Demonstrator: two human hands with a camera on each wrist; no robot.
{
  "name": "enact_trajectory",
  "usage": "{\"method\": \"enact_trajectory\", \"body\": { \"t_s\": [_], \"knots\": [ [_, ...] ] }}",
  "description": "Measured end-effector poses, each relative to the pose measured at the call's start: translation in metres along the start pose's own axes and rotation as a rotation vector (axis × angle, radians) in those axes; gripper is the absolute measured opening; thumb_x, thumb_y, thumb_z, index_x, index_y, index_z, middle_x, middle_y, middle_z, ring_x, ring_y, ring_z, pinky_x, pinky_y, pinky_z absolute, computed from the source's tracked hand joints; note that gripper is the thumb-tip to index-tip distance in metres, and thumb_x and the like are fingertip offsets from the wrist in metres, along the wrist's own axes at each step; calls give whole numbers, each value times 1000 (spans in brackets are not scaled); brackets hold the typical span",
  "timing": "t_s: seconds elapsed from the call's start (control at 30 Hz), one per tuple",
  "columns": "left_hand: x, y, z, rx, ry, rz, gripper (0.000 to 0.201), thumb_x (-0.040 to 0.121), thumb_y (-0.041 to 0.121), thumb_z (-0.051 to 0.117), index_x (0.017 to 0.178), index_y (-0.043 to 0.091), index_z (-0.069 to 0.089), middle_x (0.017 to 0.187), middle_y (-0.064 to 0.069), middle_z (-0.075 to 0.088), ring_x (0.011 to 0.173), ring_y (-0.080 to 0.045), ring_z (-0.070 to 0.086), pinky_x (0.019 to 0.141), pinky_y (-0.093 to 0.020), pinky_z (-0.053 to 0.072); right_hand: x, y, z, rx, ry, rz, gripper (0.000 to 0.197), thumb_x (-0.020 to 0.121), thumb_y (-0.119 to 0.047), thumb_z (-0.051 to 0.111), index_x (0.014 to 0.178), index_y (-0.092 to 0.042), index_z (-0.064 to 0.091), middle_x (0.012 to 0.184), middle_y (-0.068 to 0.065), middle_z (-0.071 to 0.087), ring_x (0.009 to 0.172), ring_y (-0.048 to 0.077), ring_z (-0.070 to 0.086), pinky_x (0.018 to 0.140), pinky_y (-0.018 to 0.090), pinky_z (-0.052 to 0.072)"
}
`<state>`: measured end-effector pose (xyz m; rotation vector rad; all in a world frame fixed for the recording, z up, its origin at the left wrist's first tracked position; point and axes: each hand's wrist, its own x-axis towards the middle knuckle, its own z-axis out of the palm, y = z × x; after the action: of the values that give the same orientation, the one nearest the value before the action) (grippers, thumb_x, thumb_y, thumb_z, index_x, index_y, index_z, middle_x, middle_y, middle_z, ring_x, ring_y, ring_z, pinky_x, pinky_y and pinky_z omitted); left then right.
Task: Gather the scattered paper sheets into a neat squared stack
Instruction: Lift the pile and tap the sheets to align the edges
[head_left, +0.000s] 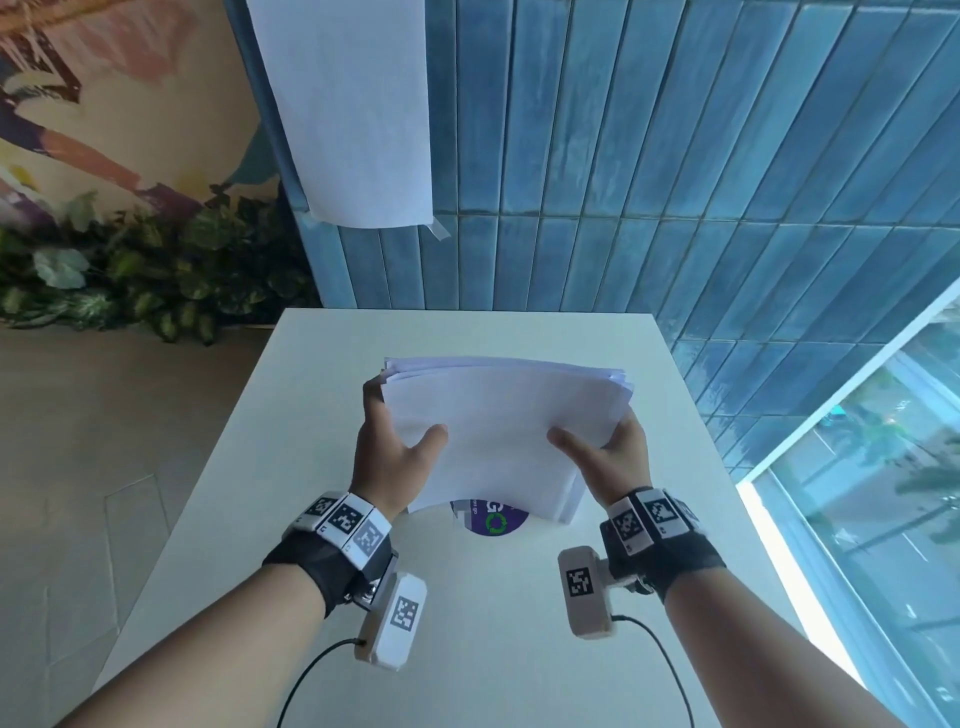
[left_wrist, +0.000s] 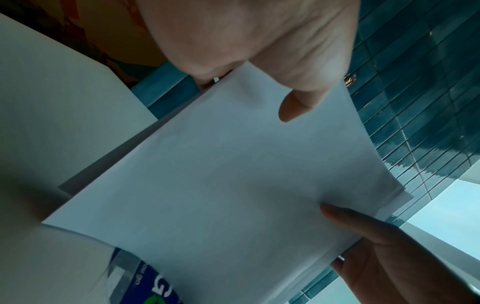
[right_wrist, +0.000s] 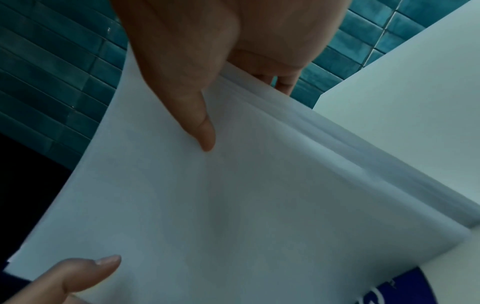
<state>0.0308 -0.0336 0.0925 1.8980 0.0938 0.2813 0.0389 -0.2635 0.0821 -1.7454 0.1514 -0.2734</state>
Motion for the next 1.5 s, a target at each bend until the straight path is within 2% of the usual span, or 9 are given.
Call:
{"method": "enact_trajectory", "body": {
  "t_s": [0.2,0.3,0.43,0.6,0.87,1.0,1.2,1.37,1.5],
  "knots": [
    [-2,1,11,-136,25,-35,46,67,15,64,103,36,46,99,14,63,87,2,62,79,-25,48,-1,-1,4,-7,-5,-31,32,69,-3,78,78,-28,60,77,-8,66,61,-9,62,56,9,48],
    [0,4,9,-152,125,-33,38,67,14,63,94,36,48,93,9,63,84,-9,62,81,-35,52,-1,-4,1,-24,-16,-39,41,67,-7,80,93,-27,57,90,-7,65,77,-6,63,68,19,51],
    [3,6,8,-174,124,54,63,66,8,65,120,27,37,114,8,51,99,-4,55,89,-20,45,-2,-4,-3,38,-17,-18,73,64,-7,80,121,-28,41,119,0,54,103,12,58,83,27,52],
    [-2,18,20,-185,87,31,39,71,21,68,103,32,50,102,8,63,98,-14,61,92,-35,49,-3,-12,8,-33,19,-49,36,74,1,70,82,-32,58,81,-6,66,70,3,63,67,28,46],
    [12,41,23,-313,283,-109,33,79,60,56,75,28,54,83,9,61,82,-14,57,79,-31,45,0,-36,7,311,120,31,35,71,-47,68,83,-14,64,82,1,64,80,17,61,78,32,47],
    [19,47,25,-354,329,-152,36,86,51,58,61,25,50,66,11,52,68,-9,49,70,-26,40,15,-45,11,271,265,42,53,81,-50,53,74,3,55,71,9,45,68,17,42,67,30,32],
    [26,39,23,-326,321,-181,21,78,38,59,64,25,68,75,10,68,90,-23,67,88,-46,52,20,-41,11,166,233,-15,41,92,-33,48,73,2,59,68,7,54,66,15,48,66,28,35],
    [30,32,21,-270,317,-30,27,93,38,53,82,15,62,85,12,66,88,-7,60,73,-5,42,15,-35,3,161,91,-44,39,81,-49,55,90,-12,62,83,-11,62,80,-4,56,76,17,40],
    [31,21,25,-189,283,-28,30,95,42,49,77,19,56,77,13,59,75,1,54,67,-4,38,7,-16,-7,22,-58,-15,48,61,-34,80,102,-19,59,92,-10,63,96,9,61,84,23,47]
  ]
}}
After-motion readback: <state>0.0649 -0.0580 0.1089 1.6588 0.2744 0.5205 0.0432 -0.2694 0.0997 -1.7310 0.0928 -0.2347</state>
